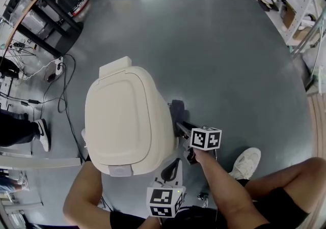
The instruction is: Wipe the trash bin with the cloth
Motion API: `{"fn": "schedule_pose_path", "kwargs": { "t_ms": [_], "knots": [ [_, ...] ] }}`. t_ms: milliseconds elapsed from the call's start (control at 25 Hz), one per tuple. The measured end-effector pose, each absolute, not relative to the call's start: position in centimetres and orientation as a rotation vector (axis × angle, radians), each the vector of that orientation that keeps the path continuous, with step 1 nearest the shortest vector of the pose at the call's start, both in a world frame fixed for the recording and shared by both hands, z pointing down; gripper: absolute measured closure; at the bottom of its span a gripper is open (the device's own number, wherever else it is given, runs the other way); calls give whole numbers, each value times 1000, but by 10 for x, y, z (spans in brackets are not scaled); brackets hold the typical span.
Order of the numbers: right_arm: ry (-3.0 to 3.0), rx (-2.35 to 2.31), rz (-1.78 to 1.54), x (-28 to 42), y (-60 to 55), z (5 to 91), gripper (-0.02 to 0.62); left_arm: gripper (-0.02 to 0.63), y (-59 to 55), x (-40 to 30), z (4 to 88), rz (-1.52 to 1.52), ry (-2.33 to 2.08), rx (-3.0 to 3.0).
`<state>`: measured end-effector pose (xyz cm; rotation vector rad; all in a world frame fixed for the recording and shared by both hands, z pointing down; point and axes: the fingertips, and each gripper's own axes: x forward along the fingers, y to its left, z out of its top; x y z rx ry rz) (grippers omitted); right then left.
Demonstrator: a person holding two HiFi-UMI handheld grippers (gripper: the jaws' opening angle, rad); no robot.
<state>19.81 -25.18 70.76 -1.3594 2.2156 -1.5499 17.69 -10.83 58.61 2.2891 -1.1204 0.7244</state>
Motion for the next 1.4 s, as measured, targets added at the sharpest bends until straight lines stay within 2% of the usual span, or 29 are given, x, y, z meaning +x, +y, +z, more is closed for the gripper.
{"fn": "schedule_pose_path", "kwargs": {
  "t_ms": [320,720,920,1400],
  "knots": [
    [2130,-1320,-1497,219,-258,682,495,609,-107,177,587,731,-1128,2294],
    [2125,-1066,-1175,224,-290,526,495,609,-103,177,581,735,-1117,2314],
    [2182,-972,-1096,215,-289,480,495,609,-103,181,581,731,-1118,2317],
    [2177,-1036,-1221,206,-291,526,495,609,-105,179,585,740,-1108,2308]
  ]
}}
